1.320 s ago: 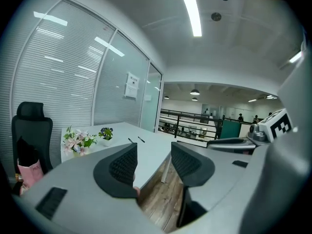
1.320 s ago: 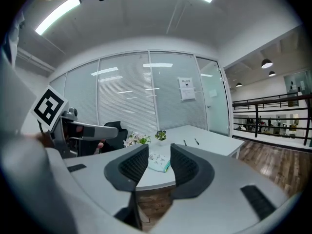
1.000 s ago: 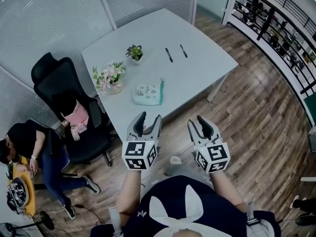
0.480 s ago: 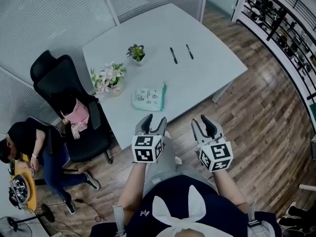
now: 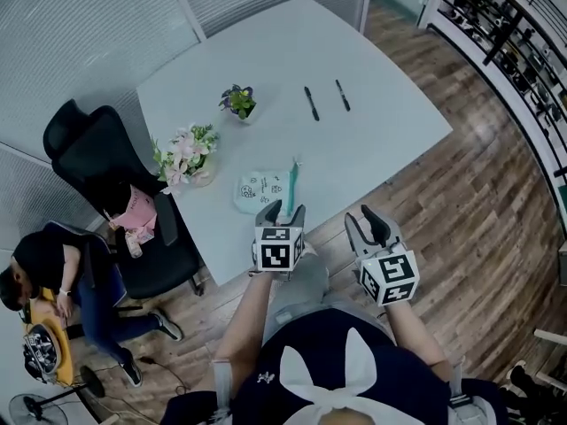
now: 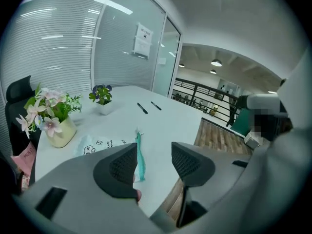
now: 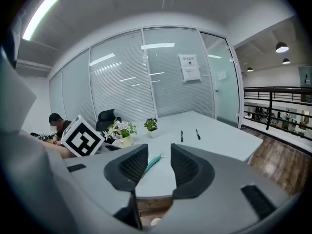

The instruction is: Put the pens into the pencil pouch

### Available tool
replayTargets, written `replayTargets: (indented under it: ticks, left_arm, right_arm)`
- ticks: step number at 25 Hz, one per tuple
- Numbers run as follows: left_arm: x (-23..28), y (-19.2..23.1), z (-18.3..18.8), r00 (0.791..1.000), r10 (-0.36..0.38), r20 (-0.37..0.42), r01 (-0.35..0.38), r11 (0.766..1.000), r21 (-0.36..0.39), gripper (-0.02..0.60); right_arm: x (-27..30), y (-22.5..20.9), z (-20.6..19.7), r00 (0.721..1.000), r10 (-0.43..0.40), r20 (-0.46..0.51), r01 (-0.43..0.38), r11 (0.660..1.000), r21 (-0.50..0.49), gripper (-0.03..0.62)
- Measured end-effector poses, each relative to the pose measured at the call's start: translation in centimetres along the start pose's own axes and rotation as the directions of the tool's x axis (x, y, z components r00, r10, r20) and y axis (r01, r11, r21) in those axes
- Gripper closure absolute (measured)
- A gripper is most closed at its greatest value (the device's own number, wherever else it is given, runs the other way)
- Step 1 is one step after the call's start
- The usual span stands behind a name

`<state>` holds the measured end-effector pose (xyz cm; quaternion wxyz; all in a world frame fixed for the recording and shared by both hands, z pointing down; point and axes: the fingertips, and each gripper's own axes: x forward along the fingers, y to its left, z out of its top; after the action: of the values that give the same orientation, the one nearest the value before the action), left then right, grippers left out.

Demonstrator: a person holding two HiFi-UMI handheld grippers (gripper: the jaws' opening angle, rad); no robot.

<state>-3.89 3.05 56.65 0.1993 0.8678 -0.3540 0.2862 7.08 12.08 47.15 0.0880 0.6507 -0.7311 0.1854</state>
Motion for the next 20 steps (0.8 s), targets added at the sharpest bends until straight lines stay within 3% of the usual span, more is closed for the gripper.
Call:
replayTargets:
  ticks: [8,12,16,20]
  left_arm:
    - [6.4,2.4,-2.3,0.981,0.061,-0.187,-0.054,0.998,0.043,0.37]
    - [8.7,3.9,-3.6,0.964,0.138,-0.23,-0.119,0.988,0.095,0.37]
    - [10.1,4.1,-5.0,0.951,0.13,-0.282,-0.106,0.989,0.1,0.374]
    - [10.5,4.4,-5.5,0.946,0.111,-0.306,-0.096,0.993,0.063,0.43]
  right_arm:
    - [3.9,-1.5,1.2,0.999,0.015,-0.04,-0.015,1.0,0.001,0.464]
    - [5.2,-1.9,1.2,0.998,0.018,-0.068,-0.018,1.0,-0.004,0.465]
    - [6.2,-2.2,1.1,0.996,0.021,-0.085,-0.021,1.0,-0.003,0.465]
    - [7.0,-2.7,1.1,0.995,0.02,-0.099,-0.02,1.0,-0.005,0.465]
